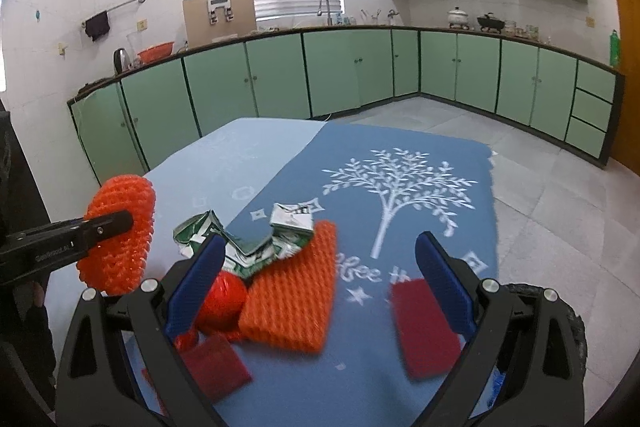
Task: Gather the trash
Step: 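Grasp the orange foam net with the left gripper and lift it, then grasp the white-green milk carton with the right gripper and lift it, then carry the foam net and milk carton over the black bin and release both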
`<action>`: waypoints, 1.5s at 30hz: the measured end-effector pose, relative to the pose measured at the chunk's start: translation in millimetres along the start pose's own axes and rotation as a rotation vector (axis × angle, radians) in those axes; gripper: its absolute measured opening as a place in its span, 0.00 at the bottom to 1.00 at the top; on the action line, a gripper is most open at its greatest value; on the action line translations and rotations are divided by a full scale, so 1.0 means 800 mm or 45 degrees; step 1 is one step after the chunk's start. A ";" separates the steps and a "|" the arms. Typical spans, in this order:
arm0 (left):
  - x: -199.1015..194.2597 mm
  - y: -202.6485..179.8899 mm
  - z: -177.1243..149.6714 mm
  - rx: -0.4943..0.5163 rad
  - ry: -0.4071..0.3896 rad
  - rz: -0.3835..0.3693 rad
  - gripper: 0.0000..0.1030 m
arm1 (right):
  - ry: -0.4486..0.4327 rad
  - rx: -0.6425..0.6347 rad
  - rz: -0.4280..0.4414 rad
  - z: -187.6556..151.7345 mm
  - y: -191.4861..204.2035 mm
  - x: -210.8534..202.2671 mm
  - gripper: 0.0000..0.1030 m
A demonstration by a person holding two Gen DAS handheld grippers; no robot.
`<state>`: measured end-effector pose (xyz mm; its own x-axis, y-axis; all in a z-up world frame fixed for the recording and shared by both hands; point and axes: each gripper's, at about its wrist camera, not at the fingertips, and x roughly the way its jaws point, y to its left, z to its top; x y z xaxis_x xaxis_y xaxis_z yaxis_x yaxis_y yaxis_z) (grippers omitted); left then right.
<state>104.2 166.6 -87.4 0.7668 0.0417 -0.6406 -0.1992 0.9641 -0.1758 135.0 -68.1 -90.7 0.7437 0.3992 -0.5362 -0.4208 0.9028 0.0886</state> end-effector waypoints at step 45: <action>0.023 -0.003 0.029 0.012 -0.018 0.010 0.32 | 0.094 0.024 0.177 0.049 0.004 0.038 0.34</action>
<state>132.9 171.6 -81.2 0.7740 0.0529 -0.6310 -0.1994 0.9662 -0.1635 177.1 -47.0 -73.8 0.6383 0.5086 -0.5779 -0.5067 0.8427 0.1820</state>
